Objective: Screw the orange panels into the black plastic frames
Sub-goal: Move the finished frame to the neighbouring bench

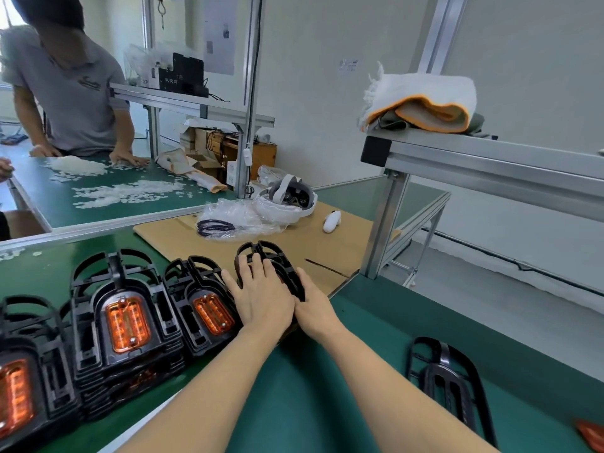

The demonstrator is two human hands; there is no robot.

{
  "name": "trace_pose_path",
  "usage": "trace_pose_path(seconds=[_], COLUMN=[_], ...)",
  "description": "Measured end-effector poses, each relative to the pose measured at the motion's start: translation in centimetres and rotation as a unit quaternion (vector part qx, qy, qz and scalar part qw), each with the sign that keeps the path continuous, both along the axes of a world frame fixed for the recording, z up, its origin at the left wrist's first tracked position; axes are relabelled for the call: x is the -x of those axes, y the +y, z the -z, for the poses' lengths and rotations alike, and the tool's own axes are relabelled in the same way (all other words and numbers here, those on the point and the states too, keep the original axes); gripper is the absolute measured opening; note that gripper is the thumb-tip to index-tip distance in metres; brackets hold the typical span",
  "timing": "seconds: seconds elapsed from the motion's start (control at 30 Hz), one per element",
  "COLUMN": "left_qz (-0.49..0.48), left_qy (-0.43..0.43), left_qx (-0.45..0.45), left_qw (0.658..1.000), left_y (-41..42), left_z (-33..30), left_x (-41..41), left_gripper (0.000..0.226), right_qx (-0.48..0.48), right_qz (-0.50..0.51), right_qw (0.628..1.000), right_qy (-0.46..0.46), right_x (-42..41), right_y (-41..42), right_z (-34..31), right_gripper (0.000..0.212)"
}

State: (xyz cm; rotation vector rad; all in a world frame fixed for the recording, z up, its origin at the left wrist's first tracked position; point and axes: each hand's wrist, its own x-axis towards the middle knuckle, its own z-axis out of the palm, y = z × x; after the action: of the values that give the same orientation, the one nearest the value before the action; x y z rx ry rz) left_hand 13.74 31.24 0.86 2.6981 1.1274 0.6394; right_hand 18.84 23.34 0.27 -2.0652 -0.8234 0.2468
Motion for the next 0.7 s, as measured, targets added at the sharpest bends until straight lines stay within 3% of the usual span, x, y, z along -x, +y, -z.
trace_pose_path(seconds=[0.23, 0.4, 0.5, 0.7], left_qz=[0.014, 0.093, 0.144, 0.212], left_qy=[-0.019, -0.031, -0.049, -0.06], left_qx=[-0.008, -0.018, 0.01, 0.123], left_qw=[1.0, 0.995, 0.988, 0.968], left_y=[-1.0, -4.7, -7.3, -12.4], left_z=[-0.2, 0.5, 1.1, 2.6], left_x=[0.2, -0.1, -0.4, -0.9], left_gripper=[0.055, 0.058, 0.056, 0.051], right_qx=[0.013, 0.158, 0.221, 0.259], right_qz=[0.046, 0.183, 0.234, 0.311], right_qw=[0.998, 0.959, 0.935, 0.9], right_qy=[-0.032, -0.146, -0.15, -0.161], right_x=[0.1, 0.7, 0.6, 0.6], right_y=[-1.1, -3.9, -6.2, -12.3], right_z=[0.0, 1.1, 1.2, 1.0], right_gripper=[0.06, 0.056, 0.059, 0.061])
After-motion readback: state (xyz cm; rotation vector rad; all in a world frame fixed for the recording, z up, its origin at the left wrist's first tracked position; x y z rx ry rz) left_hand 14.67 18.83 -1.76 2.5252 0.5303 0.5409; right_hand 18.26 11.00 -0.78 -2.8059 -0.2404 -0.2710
